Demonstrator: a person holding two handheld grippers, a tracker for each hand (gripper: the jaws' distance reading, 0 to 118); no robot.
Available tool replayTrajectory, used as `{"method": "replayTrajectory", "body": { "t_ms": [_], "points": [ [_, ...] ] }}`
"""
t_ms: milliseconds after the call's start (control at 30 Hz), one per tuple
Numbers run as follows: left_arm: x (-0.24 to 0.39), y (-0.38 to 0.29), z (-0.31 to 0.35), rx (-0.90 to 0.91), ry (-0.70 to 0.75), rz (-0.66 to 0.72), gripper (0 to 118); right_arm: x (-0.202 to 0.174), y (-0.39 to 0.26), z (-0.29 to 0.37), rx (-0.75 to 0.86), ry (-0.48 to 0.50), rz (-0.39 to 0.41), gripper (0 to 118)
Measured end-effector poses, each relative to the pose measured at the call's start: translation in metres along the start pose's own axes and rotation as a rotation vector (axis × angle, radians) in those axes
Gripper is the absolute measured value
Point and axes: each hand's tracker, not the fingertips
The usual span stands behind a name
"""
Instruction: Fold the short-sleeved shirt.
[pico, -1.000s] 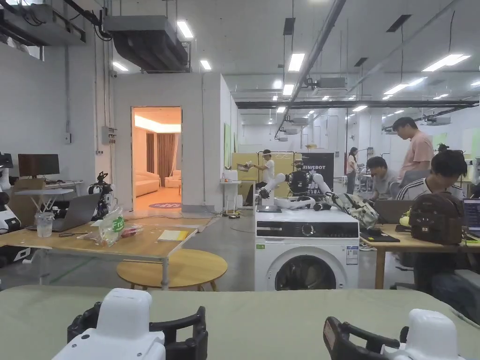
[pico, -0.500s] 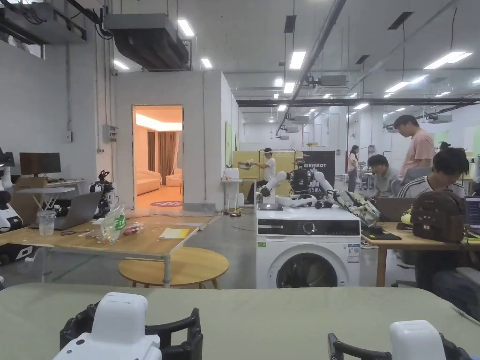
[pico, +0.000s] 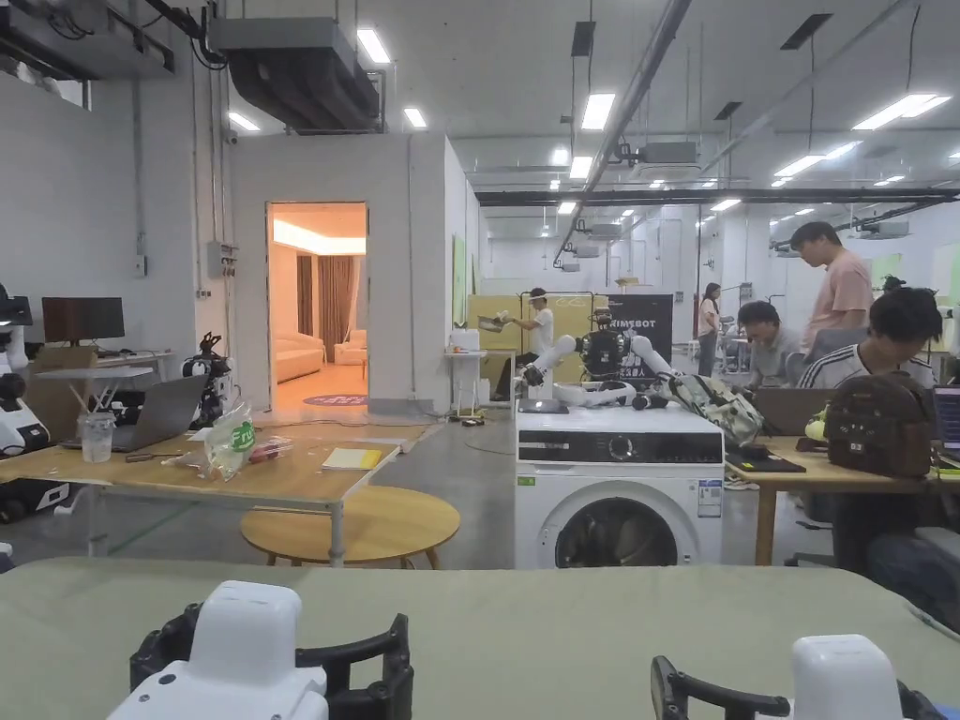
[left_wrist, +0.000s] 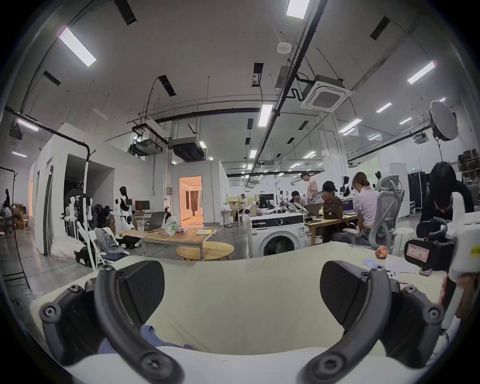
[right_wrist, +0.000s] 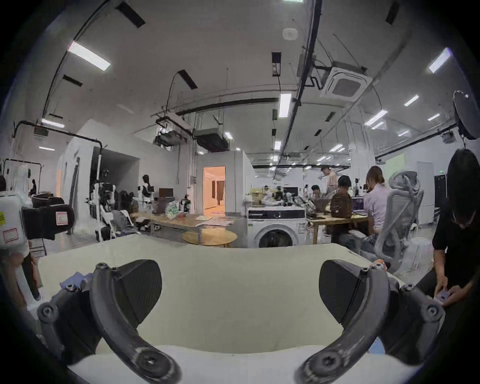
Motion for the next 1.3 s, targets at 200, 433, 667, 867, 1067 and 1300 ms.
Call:
{"method": "replayTrajectory", "body": {
  "t_ms": [200,433,667,867,1067,1300],
  "points": [
    [-0.0008,-0.0004,-0.0029,-0.006,0.007,0.015,118,-0.0008,0.0005,-0.0028,-0.031,0.021,0.014,118],
    [-0.0009,-0.0026,-0.0009,-0.025,0.004,-0.004,118,-0.0014,0.0000,-0.0022,-0.026,-0.014,0.016,118],
    [-0.0045,-0.0003,0.0002,-0.019,0.008,0.007,118,-0.0012,0.0031,0.0001,-0.024,-0.015,0.020,118],
    [-0.0004,-0.0045,-0.0016,-0.013,0.022,0.011,118,-0.0056,0.0013,0.0000,-0.021,-0.014,0.032,118],
    [0.0007,-0.0038,-0.0025,-0.002,0.013,-0.014,117,-0.0072,0.0016,-0.0004,-0.020,-0.006,0.027,118],
    [-0.0041,-0.0052,0.0002,-0.010,-0.015,0.012,118,-0.0081,0.0017,0.0000,-0.019,-0.007,0.038,118]
  ]
}}
